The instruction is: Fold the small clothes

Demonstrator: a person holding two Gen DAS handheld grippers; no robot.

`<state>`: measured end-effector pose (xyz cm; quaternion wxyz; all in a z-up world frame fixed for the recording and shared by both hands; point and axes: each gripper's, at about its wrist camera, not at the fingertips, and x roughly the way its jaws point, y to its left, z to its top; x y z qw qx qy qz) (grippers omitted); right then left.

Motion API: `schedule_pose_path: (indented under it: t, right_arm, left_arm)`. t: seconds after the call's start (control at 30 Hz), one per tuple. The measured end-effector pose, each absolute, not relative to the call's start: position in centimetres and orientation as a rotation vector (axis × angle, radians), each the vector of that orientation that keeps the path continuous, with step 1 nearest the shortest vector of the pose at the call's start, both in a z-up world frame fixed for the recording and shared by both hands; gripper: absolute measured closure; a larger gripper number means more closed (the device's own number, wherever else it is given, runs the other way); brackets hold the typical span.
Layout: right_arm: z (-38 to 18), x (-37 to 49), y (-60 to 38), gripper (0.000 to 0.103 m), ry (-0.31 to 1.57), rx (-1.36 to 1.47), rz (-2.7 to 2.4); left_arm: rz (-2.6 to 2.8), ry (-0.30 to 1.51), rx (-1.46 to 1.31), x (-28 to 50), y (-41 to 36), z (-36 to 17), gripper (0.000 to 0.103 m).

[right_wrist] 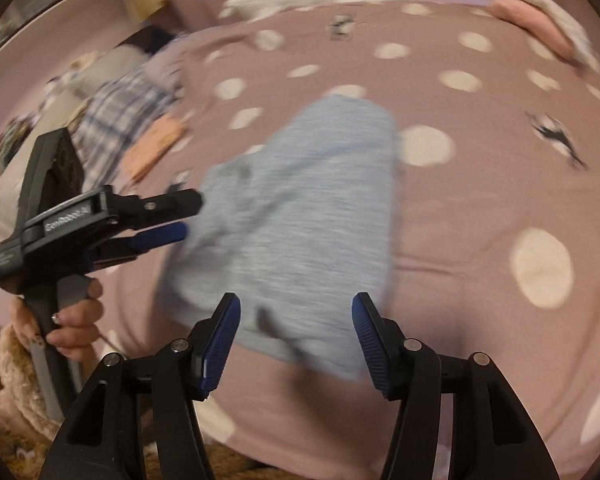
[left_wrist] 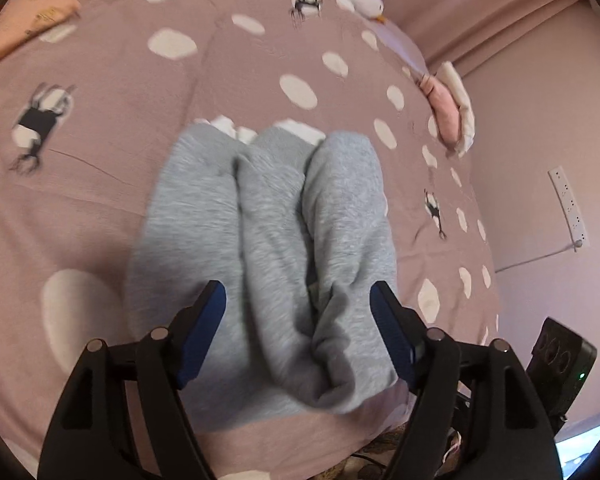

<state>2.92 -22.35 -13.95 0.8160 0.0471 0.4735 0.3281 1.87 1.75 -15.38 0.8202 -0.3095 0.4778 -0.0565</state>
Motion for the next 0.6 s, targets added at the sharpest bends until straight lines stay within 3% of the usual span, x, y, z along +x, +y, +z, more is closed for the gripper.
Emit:
schedule_pose_path:
  t: [0.27,0.37,0.43,0.6]
  right_arm:
    - [-15.7,4.3,-25.8,0.046,1.066,0.215,0.532]
    - [-15.9,4.5,-26.3,0.046,1.066,0.226,0.501]
    - [-16.2,4.4,-26.5,0.046,1.072,0.225,0.484]
    - [-17.0,4.5,-26.9,0.046,1.1,0.227,0.464]
  left_arm:
    - [-0.163,1.101,-0.592,5.4,-0.8,-16.7,0.031]
    - [-0.143,1.116,-0.557,6.1,-1.2,-17.3,0.046]
    - [-0.147,1.105,-0.544,6.2,-1.7,-17.6,0.073]
    - [-0.094,1.033,-0.455,5.7,-2.7,-16.2,0.085]
